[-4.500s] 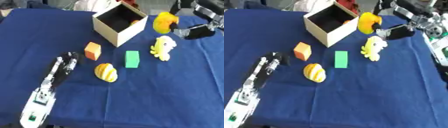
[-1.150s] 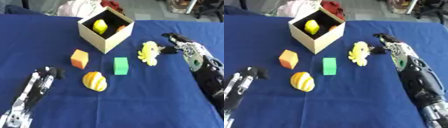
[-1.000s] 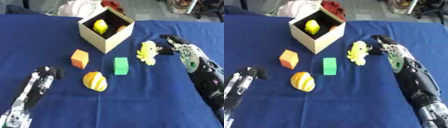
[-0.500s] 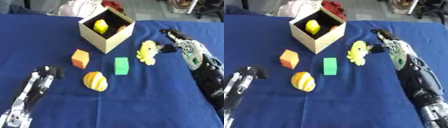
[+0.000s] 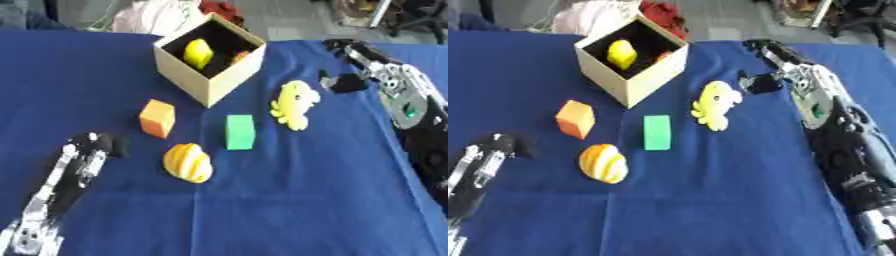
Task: Pick up objects on the table and place them in the box.
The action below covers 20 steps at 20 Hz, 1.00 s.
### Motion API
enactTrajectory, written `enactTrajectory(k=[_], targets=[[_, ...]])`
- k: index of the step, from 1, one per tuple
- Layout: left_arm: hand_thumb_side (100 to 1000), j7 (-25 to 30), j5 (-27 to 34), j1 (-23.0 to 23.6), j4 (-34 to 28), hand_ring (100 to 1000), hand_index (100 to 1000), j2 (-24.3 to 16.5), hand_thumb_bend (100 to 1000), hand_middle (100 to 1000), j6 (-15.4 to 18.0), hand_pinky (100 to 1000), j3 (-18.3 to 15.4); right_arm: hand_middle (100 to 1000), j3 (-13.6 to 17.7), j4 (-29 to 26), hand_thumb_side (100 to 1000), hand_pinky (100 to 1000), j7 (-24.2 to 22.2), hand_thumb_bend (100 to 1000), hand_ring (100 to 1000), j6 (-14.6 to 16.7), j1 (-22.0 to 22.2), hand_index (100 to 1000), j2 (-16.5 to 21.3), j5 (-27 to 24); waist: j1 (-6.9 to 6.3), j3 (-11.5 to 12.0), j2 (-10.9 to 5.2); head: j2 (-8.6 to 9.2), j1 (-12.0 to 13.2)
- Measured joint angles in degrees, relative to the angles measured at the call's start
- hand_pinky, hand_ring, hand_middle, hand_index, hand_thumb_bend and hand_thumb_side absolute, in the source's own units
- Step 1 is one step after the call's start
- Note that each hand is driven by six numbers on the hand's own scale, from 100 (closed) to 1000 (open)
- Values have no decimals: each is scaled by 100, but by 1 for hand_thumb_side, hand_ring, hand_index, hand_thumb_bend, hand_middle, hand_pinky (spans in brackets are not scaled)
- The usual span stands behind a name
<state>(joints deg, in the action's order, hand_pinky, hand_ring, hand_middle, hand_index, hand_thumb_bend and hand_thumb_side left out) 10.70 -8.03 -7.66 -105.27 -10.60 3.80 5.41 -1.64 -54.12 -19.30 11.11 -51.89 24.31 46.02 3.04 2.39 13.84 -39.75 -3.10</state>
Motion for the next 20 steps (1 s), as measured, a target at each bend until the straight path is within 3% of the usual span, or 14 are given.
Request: enactTrajectory(k=[5, 13, 20], targets=[[791, -1, -1, 1, 0, 575, 657, 0, 100, 513, 1, 669, -1, 903, -319, -205, 577, 847, -471, 100, 887, 214, 43, 989, 117, -101, 0, -1, 0, -1, 0], [793, -1, -2, 2, 0, 576, 658, 0, 100, 513, 1, 669, -1, 905, -757, -320, 670, 857, -981, 100, 889, 536, 49, 988, 150, -23, 0, 7, 0, -2, -9], [795, 0, -2, 2, 0, 576, 659, 0, 100, 513, 0, 669, -1, 911, -952, -40, 784, 869, -1122, 100, 893, 687, 40, 989, -29, 454, 0, 43, 0, -4, -43]])
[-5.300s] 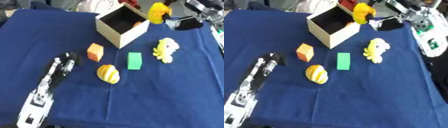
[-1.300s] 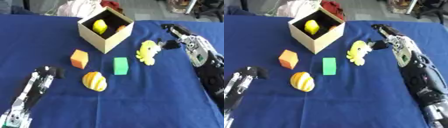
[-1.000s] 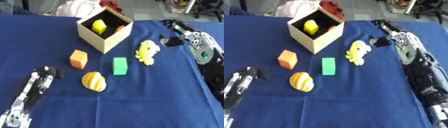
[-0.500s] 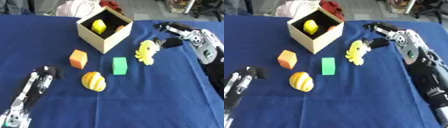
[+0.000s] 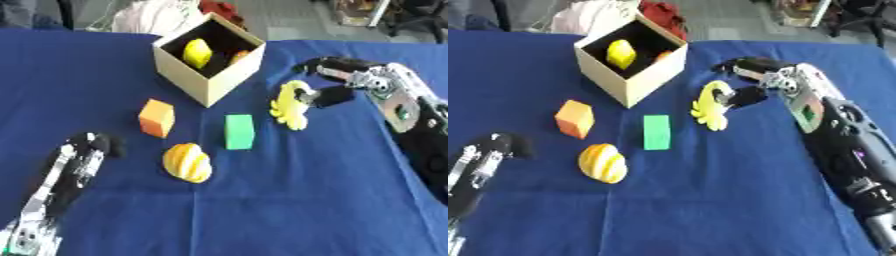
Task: Pick up objects on the table and place them in the box.
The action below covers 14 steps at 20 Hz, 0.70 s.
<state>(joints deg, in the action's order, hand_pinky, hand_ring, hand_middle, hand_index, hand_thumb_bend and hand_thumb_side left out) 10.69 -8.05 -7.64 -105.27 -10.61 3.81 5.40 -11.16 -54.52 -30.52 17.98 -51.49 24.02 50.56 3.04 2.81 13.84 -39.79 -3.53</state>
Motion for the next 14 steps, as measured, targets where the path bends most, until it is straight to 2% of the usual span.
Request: enactTrajectory(k=[6, 9, 10, 11, 12, 13, 14], targets=[[796, 2, 0, 0, 0, 576, 660, 0, 100, 513, -1, 669, 0, 911, -49, 299, 850, 877, -11, 100, 895, 129, -92, 988, -143, 576, 0, 18, -1, -1, -19], [797, 3, 0, 0, 1, 576, 660, 0, 100, 513, -1, 669, 0, 911, -50, 398, 842, 880, -19, 100, 894, 188, -132, 986, -188, 862, 0, 35, -1, -1, -22], [797, 3, 0, 0, 1, 576, 660, 0, 100, 514, -1, 669, 0, 909, -50, 427, 708, 878, -23, 100, 890, 205, -148, 986, -208, 955, 0, 36, -1, -1, -24], [797, 3, 0, 0, 1, 575, 660, 0, 100, 513, -1, 669, 0, 909, -45, 447, 722, 878, -22, 100, 889, 217, -151, 986, -216, 1036, 0, 40, -1, -2, -29], [797, 4, 0, 0, 1, 575, 660, 0, 100, 514, -1, 670, 0, 903, -32, 473, 571, 871, -20, 100, 881, 223, -155, 984, -226, 1108, 0, 41, -1, -2, -35], [797, 4, 0, 0, 1, 575, 660, 0, 100, 513, -1, 669, 0, 899, -13, 500, 522, 866, -20, 100, 877, 226, -163, 981, -244, 1178, 0, 42, -1, -2, -39], [797, 4, 0, 0, 1, 575, 660, 0, 100, 513, -1, 670, 0, 885, 10, 522, 417, 846, -24, 100, 860, 229, -176, 974, -264, 1252, 0, 44, -1, -2, -42]])
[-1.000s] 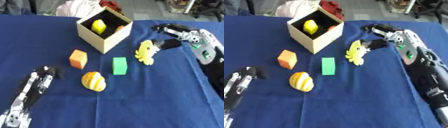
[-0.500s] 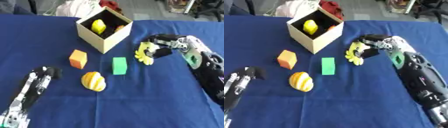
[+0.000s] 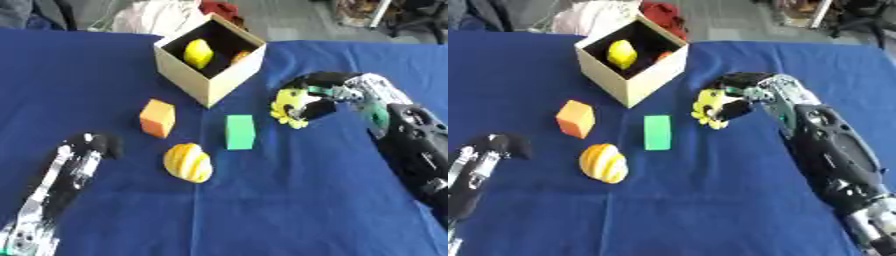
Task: Pick up objects on the table and place them in the box.
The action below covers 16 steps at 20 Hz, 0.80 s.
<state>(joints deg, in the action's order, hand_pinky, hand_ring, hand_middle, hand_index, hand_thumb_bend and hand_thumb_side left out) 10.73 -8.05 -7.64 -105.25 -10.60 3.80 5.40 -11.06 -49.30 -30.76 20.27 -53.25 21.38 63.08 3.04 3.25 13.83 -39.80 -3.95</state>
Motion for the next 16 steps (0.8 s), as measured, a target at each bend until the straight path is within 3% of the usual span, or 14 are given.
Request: enactTrajectory(k=[5, 9, 16], targets=[[798, 0, 0, 0, 0, 575, 660, 0, 100, 513, 0, 670, 0, 797, 119, 87, 395, 743, 75, 100, 767, -3, -24, 921, -53, 153, 0, 3, -1, 0, -17], [798, 1, 0, 0, 1, 575, 661, 0, 100, 513, 0, 670, 0, 687, 210, 123, 338, 624, 323, 100, 648, -55, -18, 814, -85, 128, 0, 0, -1, 0, -21], [796, 1, 0, 0, 2, 575, 661, 0, 100, 513, 0, 670, 0, 350, 264, 115, 263, 350, 928, 100, 366, -151, 63, 516, -95, -97, 0, -12, -1, -1, -33]])
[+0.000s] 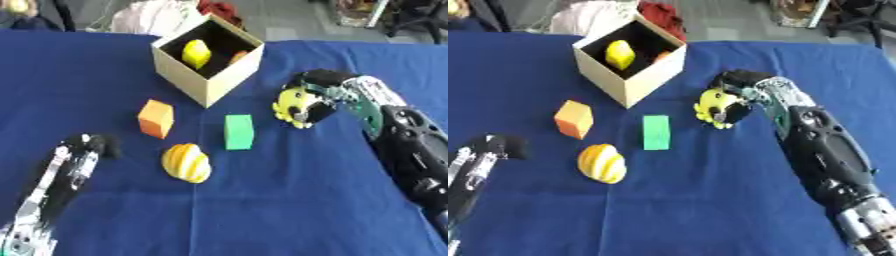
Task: Pick up objects on the table and place them in the box.
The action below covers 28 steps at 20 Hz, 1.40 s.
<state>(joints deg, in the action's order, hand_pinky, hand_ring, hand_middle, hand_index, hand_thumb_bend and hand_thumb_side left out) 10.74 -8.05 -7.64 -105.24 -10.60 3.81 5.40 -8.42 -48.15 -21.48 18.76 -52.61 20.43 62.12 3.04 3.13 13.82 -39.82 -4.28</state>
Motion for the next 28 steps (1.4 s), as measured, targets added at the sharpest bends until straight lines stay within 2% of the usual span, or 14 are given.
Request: enactTrajectory(k=[4, 10, 17, 21, 28], targets=[[797, 0, 0, 0, 0, 575, 662, 0, 100, 514, 0, 670, 0, 233, 32, -118, 228, 277, 362, 100, 263, -7, 79, 408, 0, -247, 0, -11, 0, 0, -30], [796, 0, 0, 0, 1, 575, 662, 0, 100, 514, 0, 671, 0, 215, 76, -552, 211, 264, 516, 100, 247, -42, 105, 396, 13, -875, 0, -22, 0, 0, -46], [793, 8, 3, 0, 1, 575, 662, 0, 100, 514, 2, 670, 0, 206, 259, -958, 199, 257, 592, 100, 238, -220, -319, 393, 27, -1164, 0, 57, 0, 1, -80], [791, 36, 9, -10, 1, 575, 662, 0, 100, 513, 14, 670, 4, 204, 423, -915, 198, 258, 793, 100, 236, -345, -518, 392, -172, -1134, 2, 232, 0, 14, -152], [789, 126, 62, -124, -2, 574, 663, 0, 100, 513, 19, 670, 91, 208, 727, -578, 202, 279, 1389, 100, 243, -580, -674, 401, -566, -772, 11, 724, 0, 133, -364]])
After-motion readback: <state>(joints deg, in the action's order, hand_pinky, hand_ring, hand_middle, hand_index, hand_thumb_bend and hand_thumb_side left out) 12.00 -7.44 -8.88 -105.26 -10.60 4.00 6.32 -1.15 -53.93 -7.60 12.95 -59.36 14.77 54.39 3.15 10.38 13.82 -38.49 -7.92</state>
